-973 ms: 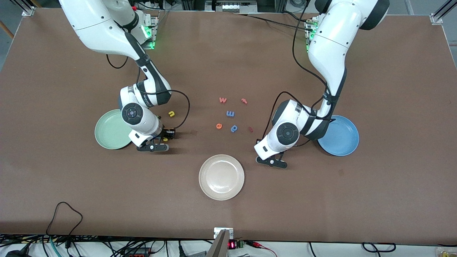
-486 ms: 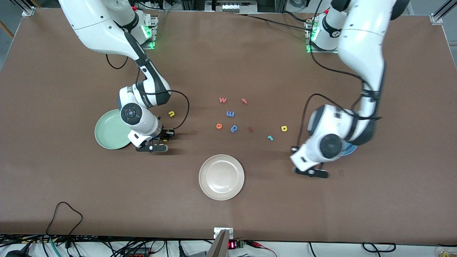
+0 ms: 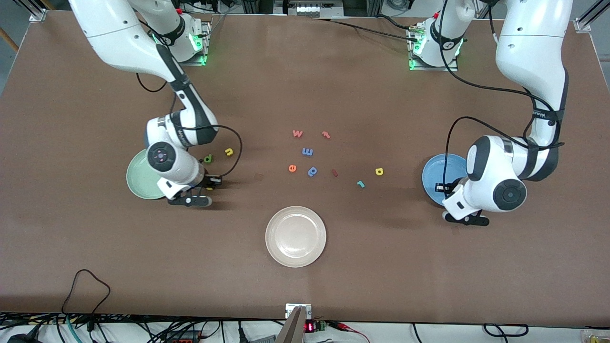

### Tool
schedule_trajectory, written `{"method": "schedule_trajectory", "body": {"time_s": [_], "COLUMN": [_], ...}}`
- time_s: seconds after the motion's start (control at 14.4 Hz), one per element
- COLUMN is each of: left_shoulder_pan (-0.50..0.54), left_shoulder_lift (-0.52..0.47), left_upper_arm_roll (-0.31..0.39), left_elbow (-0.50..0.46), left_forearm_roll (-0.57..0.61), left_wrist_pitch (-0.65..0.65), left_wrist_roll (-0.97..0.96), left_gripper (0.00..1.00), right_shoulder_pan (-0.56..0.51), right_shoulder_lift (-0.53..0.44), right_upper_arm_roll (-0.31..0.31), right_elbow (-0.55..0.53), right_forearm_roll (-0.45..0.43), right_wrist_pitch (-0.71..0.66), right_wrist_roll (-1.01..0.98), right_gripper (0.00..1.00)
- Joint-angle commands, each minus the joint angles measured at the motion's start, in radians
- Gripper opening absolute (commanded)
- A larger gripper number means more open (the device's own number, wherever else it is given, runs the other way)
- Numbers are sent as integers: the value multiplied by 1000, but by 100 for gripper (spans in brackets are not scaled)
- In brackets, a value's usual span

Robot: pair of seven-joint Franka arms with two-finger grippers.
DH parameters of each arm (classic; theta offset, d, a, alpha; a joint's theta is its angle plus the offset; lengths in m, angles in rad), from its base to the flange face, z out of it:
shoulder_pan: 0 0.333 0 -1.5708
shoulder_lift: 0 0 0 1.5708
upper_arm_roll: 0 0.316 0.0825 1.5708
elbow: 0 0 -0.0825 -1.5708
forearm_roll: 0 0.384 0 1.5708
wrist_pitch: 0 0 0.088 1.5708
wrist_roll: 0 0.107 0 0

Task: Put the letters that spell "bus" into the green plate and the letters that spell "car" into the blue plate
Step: 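Place S on the green plate while the left gripper places C on blue, then grasp green P with the right gripper while the left gripper grasps yellow A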

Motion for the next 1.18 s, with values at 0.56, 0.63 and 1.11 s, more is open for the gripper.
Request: {"method": "schedule_trajectory", "body": {"time_s": [0.56, 0.63, 1.11], "left_shoulder_pan": [-15, -27, -169], "left_shoulder_lift": [-106, -89, 2], "left_upper_arm_roll": [-92, -116, -141], "left_elbow": [-8, 1, -16], "left_forearm_roll": [-1, -1, -4], "left_wrist_pitch": [-15, -2, 76], "left_wrist_roll": [9, -23, -250], "left_gripper": [66, 62, 59], "right_shoulder_pan": [-289, -287, -139], "right_shoulder_lift": [-37, -39, -85], "right_upper_arm_roll": [10, 10, 22], "right_elbow": [-17, -15, -20], "right_forearm_roll": [-6, -4, 7], "right_wrist_pitch": [-222, -222, -236], "right_wrist_roll": [-266, -265, -133], "right_gripper": [52, 94, 87]}}
